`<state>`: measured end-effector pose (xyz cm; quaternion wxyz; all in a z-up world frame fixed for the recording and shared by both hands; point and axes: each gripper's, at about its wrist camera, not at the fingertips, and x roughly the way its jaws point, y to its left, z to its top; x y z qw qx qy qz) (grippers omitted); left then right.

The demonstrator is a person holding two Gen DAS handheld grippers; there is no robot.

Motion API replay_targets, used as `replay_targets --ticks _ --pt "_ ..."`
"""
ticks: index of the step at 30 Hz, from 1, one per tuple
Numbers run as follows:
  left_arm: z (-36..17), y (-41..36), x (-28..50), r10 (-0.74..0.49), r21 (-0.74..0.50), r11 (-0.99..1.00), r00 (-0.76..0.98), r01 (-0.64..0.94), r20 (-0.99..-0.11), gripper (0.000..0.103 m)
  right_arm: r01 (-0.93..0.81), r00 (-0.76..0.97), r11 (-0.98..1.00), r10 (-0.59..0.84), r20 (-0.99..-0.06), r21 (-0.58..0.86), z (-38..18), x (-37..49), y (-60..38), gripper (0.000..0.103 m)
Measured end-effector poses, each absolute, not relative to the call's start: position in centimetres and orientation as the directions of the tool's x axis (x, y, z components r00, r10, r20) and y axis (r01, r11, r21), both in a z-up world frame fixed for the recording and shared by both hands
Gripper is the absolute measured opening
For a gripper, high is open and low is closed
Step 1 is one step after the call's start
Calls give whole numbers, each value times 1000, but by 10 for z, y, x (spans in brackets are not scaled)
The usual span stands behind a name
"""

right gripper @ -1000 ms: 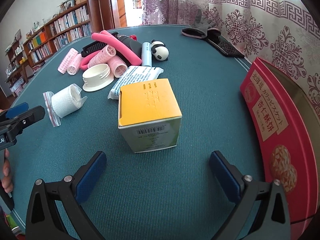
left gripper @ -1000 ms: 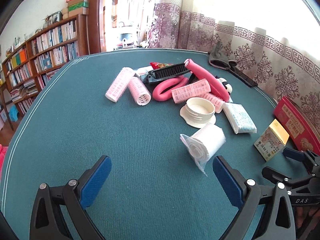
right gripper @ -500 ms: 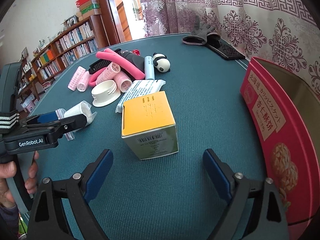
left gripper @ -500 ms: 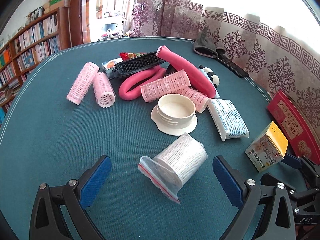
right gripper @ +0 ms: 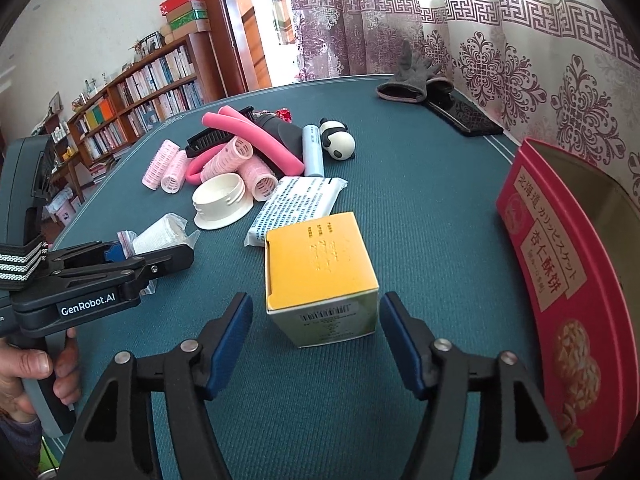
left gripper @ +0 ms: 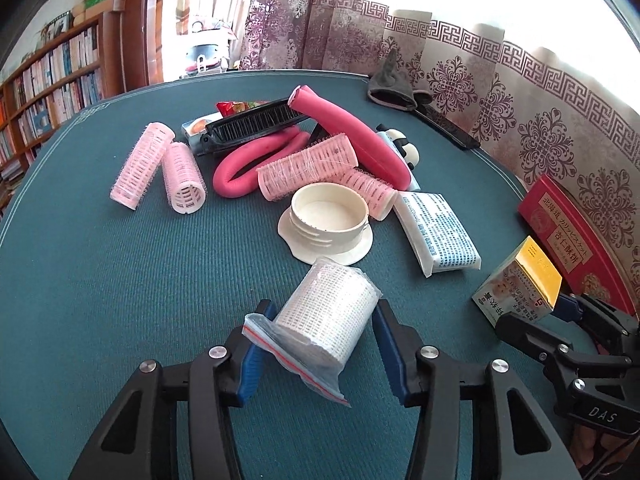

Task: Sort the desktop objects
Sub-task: 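Grasp the bagged white tape roll with left tool while right tool grasps the yellow-topped box, then carry both items into the red tin and open both tools to release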

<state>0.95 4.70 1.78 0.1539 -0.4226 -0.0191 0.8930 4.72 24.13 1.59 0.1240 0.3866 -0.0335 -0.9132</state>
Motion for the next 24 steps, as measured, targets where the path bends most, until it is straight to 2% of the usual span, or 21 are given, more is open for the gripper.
replay_targets --ticks 2,5,15,24 --pt "19 47 11 295 -170 -951 -597 -258 -746 51 199 -666 -967 -252 -703 158 14 46 240 51" --pt "22 47 15 297 -172 -951 -608 -257 -736 51 193 -682 -969 -248 -688 158 18 50 241 48" --pt "49 56 30 342 -200 -937 -640 -286 -688 51 143 -790 -979 -203 -579 148 64 79 261 48" --pt "82 103 40 463 -234 -878 -615 -418 -639 51 -70 -875 -992 8 -485 109 107 126 334 48"
